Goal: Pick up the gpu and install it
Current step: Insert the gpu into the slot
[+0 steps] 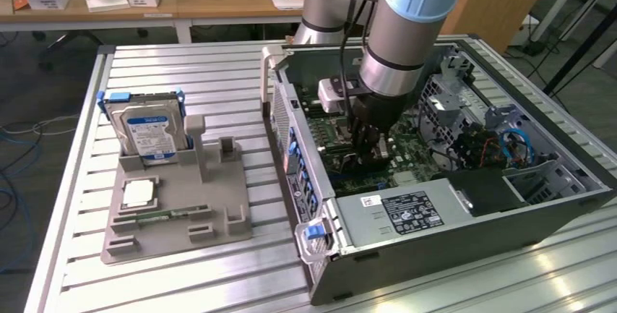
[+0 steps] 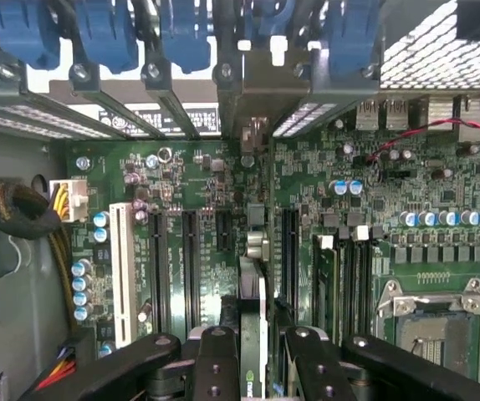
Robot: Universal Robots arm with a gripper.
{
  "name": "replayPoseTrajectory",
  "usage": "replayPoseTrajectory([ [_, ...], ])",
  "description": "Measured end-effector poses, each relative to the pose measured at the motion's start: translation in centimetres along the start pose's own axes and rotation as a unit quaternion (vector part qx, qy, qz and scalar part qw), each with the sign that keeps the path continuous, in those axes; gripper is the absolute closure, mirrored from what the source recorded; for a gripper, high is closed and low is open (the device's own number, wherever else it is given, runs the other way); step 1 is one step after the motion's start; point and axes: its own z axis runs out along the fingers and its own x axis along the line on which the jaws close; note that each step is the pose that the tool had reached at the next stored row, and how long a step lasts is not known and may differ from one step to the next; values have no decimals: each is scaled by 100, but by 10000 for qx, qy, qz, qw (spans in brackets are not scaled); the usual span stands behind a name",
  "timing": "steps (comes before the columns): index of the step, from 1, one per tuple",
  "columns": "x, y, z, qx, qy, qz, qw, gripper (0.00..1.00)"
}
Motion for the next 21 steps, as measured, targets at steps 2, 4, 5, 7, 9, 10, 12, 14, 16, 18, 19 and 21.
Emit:
replayPoseTrajectory([
  [2, 0, 0, 0, 0, 0, 0, 10000, 74],
  [4, 0, 0, 0, 0, 1, 0, 10000, 74],
  [5, -1, 0, 0, 0, 0, 0, 10000, 74],
  [7, 0, 0, 0, 0, 1, 0, 10000, 74],
  [9, 0, 0, 0, 0, 1, 0, 10000, 74],
  [10, 0, 0, 0, 0, 1, 0, 10000, 74],
  [12, 0, 0, 0, 0, 1, 0, 10000, 74],
  [14, 0, 0, 0, 0, 1, 0, 10000, 74],
  [16, 0, 0, 0, 0, 1, 0, 10000, 74],
  [18, 0, 0, 0, 0, 1, 0, 10000, 74],
  [19, 0, 0, 0, 0, 1, 0, 10000, 74],
  [21, 0, 0, 0, 0, 1, 0, 10000, 74],
])
